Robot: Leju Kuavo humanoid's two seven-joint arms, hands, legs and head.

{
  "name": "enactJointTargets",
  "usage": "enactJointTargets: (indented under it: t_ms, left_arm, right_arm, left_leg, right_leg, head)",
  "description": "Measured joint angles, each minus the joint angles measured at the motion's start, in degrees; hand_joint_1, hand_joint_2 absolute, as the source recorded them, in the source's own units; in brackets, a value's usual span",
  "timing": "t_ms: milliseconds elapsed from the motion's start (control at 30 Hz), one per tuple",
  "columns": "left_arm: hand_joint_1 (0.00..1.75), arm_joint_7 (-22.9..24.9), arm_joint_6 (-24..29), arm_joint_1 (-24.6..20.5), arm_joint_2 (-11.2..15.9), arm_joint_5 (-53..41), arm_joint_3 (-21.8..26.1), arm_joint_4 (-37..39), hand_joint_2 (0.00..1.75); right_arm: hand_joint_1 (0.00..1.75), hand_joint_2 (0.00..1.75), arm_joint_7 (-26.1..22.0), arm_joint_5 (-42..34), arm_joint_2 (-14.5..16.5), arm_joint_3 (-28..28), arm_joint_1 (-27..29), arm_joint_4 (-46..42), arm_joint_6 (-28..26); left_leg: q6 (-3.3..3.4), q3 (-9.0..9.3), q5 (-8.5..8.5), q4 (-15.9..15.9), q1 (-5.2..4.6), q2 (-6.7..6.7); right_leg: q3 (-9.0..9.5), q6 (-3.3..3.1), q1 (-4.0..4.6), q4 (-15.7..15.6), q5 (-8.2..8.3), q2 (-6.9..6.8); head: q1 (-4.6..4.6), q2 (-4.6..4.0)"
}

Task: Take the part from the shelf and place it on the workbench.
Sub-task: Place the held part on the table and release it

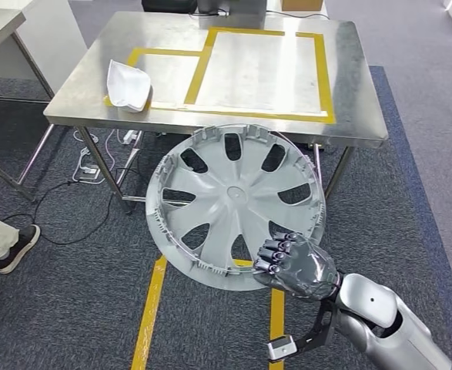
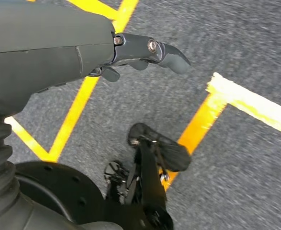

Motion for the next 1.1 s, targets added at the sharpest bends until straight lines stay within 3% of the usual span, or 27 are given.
enactJointTargets:
  t_ms: [67, 133, 200, 233, 333, 367, 400, 467, 533, 600, 700, 767, 833, 867, 900, 1000, 1067, 1100]
  left_arm:
    - [0.0, 0.0, -0.2, -0.1, -0.1, -0.1, 0.0, 0.0, 1.75]
    - [0.0, 0.0, -0.2, -0.1, -0.1, -0.1, 0.0, 0.0, 1.75]
    - [0.0, -0.1, -0.2, 0.0, -0.1, -0.1, 0.0, 0.0, 1.75]
    - [0.0, -0.1, -0.2, 0.0, 0.0, -0.1, 0.0, 0.0, 1.75]
    - [0.0, -0.1, -0.2, -0.1, -0.1, -0.1, 0.0, 0.0, 1.75]
    - [0.0, -0.1, -0.2, 0.0, -0.2, -0.1, 0.0, 0.0, 1.75]
    - [0.0, -0.1, -0.1, 0.0, -0.2, -0.1, 0.0, 0.0, 1.75]
    - [0.0, -0.1, -0.1, 0.1, -0.2, -0.1, 0.0, 0.0, 1.75]
    - [0.0, -0.1, -0.1, 0.0, -0.3, -0.1, 0.0, 0.1, 1.75]
    - [0.0, -0.1, -0.1, 0.0, -0.4, -0.2, 0.0, 0.1, 1.75]
    - [0.0, -0.1, -0.1, 0.0, -0.5, -0.4, 0.0, 0.1, 1.75]
    - [0.0, -0.2, -0.2, -0.2, -0.5, -0.4, 0.0, 0.1, 1.75]
    - [0.0, -0.2, -0.2, -0.3, -0.5, -0.4, 0.0, 0.1, 1.75]
    - [0.0, -0.3, -0.2, -0.1, -0.5, -0.4, 0.0, 0.1, 1.75]
    - [0.0, -0.3, -0.2, 0.0, -0.5, -0.4, 0.0, 0.1, 1.75]
    - [0.0, -0.3, -0.3, 0.2, -0.5, -0.4, 0.0, 0.1, 1.75]
    - [0.0, -0.3, -0.2, 0.2, -0.5, -0.4, 0.0, 0.1, 1.75]
    - [0.0, -0.3, -0.2, 0.2, -0.5, -0.4, 0.0, 0.1, 1.75]
  right_arm:
    - [1.75, 1.75, 0.0, -0.1, 0.0, 0.0, -0.2, 0.0, 0.2]
    - [1.75, 1.75, 0.0, -0.2, 0.0, 0.0, -0.5, 0.0, 0.3]
    - [1.75, 1.75, -0.1, -0.3, 0.0, 0.1, -0.7, 0.0, 0.4]
    - [1.75, 1.75, -0.1, -0.3, 0.0, 0.1, -0.9, 0.0, 0.4]
    - [1.75, 1.75, -0.1, -0.3, 0.1, 0.1, -1.0, 0.0, 0.5]
    - [1.75, 1.75, -0.1, -0.3, 0.1, 0.1, -1.0, 0.0, 0.5]
    - [1.75, 1.75, -0.1, -0.3, 0.1, 0.1, -1.0, 0.0, 0.5]
    - [1.75, 1.75, -0.1, -0.4, 0.1, 0.2, -1.0, 0.0, 0.5]
    - [1.75, 1.75, 0.0, -0.4, 0.1, 0.2, -1.1, 0.0, 0.5]
    - [1.75, 1.75, 0.1, -0.5, 0.1, 0.3, -1.0, 0.1, 0.5]
    - [1.75, 1.75, 0.1, -0.5, 0.1, 0.3, -0.8, 0.0, 0.4]
    - [1.75, 1.75, 0.1, -0.6, 0.1, 0.3, -0.7, 0.0, 0.4]
    - [1.75, 1.75, 0.2, -0.6, 0.2, 0.4, -0.4, 0.1, 0.4]
    - [1.75, 1.75, 0.2, -0.6, 0.2, 0.4, -0.2, 0.1, 0.4]
    - [1.75, 1.75, 0.2, -0.6, 0.2, 0.4, 0.0, 0.1, 0.4]
    - [1.75, 1.75, 0.2, -0.6, 0.2, 0.5, 0.3, 0.1, 0.4]
    - [1.75, 1.75, 0.3, -0.6, 0.2, 0.5, 0.4, 0.1, 0.4]
    - [1.75, 1.75, 0.3, -0.6, 0.2, 0.4, 0.4, 0.2, 0.4]
  left_leg:
    - [0.59, 1.16, -0.19, -3.0, -0.18, 0.05]
    - [1.59, 1.49, -0.86, -3.7, -0.21, 0.02]
    - [2.46, 2.28, -1.23, -3.9, -0.16, -0.1]
    - [2.85, 2.68, -1.42, -4.0, -0.18, -0.17]
    - [3.53, 3.48, -2.3, -4.0, -0.57, -0.26]
    - [3.6, 3.92, -2.67, -4.0, -0.72, -0.3]
    - [3.62, 4.52, -3.1, -4.0, -0.87, -0.36]
    - [3.62, 5.93, -4.12, -4.0, -1.11, -0.45]
    - [3.31, 6.91, -5.02, -4.1, -1.27, -0.47]
    - [2.63, 7.57, -5.32, -4.0, -1.31, -0.39]
    - [1.63, 7.83, -5.85, -2.1, -1.27, -0.25]
    - [0.91, 5.31, -7.95, 2.8, -1.01, -0.2]
    - [0.25, 1.02, -10.59, 9.0, -0.62, -0.18]
    - [0.0, -0.53, -10.94, 10.5, -0.44, -0.17]
    - [-0.18, -1.26, -10.05, 10.2, -0.28, -0.15]
    - [-0.43, 0.04, -2.58, 1.3, -0.05, -0.02]
    - [0.29, 0.69, -0.54, -2.6, -0.31, 0.13]
    - [0.87, 0.73, -0.92, -3.0, -0.49, 0.16]
  right_leg:
    - [0.22, 0.91, 0.14, -0.1, -0.4, 0.02]
    - [0.49, 1.62, 0.11, -0.1, -0.47, -0.03]
    - [-0.3, 1.97, 0.02, 1.8, -1.44, -0.08]
    - [-1.89, 2.01, 0.02, 4.7, -2.56, -0.1]
    - [-9.08, 1.89, 0.31, 15.6, -5.76, -0.08]
    - [-10.61, 1.74, 0.43, 16.8, -5.32, -0.08]
    - [-11.08, 1.48, 0.57, 15.9, -3.7, -0.09]
    - [-9.54, 0.54, 1.01, 9.4, 1.77, -0.09]
    - [-7.67, -0.36, 1.54, 3.8, 3.93, -0.17]
    - [-6.73, -0.96, 1.83, 1.9, 3.32, -0.14]
    - [-4.43, -1.63, 1.41, 0.4, 3.54, 0.01]
    - [-3.2, -1.9, 1.18, -0.1, 3.07, -0.03]
    - [-2.34, -1.96, 1.1, -0.1, 2.28, -0.01]
    - [-1.78, -1.89, 1.05, -0.1, 1.79, 0.03]
    - [-1.06, -1.77, 0.96, -0.1, 1.24, 0.08]
    - [1.38, -0.96, 0.67, -0.1, -0.53, 0.17]
    - [2.05, -0.05, 0.67, -0.3, -1.43, 0.17]
    - [2.26, 0.41, 0.7, -0.3, -1.57, 0.19]
  head:
    - [-0.09, 0.0]
    - [-0.04, 0.0]
    - [0.14, 0.0]
    - [0.25, 0.0]
    - [0.49, 0.0]
    - [0.51, 0.0]
    - [0.52, 0.0]
    - [0.53, 0.0]
    - [0.44, 0.0]
    - [0.32, 0.0]
    - [0.24, 0.0]
    - [0.13, 0.0]
    - [0.06, 0.0]
    - [0.04, 0.0]
    - [0.06, 0.0]
    - [0.03, 0.0]
    - [-0.03, 0.0]
    - [-0.01, 0.0]
